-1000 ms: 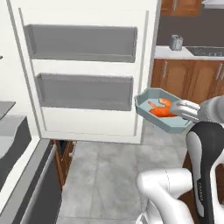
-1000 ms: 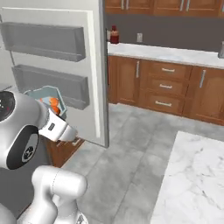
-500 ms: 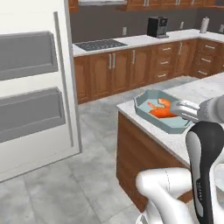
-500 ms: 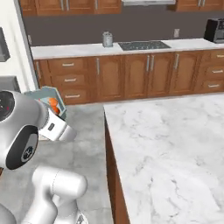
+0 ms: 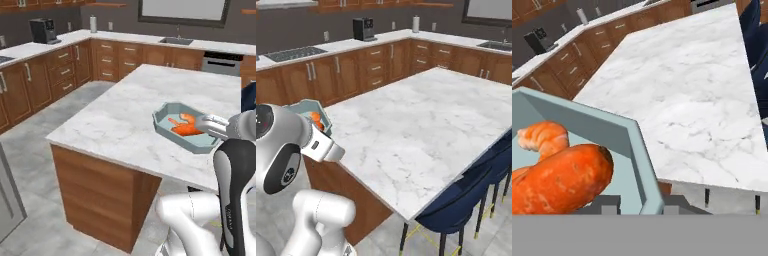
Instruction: Place the tupperware containing the shrimp and carrot meal in the microwave. Close the microwave door and press the start button to reheat the meal.
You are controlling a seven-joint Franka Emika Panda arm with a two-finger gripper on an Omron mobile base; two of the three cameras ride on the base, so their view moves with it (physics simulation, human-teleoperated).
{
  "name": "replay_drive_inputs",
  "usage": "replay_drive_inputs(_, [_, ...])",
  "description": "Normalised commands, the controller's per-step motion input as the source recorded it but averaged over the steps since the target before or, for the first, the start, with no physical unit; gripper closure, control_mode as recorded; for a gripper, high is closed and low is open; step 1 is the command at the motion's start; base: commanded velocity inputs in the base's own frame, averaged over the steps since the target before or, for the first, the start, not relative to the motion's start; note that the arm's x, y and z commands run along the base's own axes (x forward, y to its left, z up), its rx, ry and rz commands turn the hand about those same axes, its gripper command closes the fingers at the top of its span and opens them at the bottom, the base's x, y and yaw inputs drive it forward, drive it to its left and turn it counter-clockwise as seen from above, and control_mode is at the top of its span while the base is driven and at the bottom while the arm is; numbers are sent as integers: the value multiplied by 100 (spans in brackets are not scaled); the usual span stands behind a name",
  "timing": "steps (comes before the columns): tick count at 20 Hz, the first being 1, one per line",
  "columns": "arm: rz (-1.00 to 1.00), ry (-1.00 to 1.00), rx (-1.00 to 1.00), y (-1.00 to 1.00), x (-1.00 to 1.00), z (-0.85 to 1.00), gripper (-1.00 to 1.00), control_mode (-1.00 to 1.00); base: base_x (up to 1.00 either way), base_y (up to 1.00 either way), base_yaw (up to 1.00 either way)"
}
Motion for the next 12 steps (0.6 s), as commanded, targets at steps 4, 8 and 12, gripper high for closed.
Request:
replay_drive_inputs(4, [0, 0, 0, 0, 0, 0, 100, 100, -49, 14, -92])
replay_drive_inputs(8, [0, 0, 0, 0, 0, 0, 100, 100, -52, 12, -92])
replay_drive_inputs(12, [0, 0, 0, 0, 0, 0, 100, 100, -34, -34, -76])
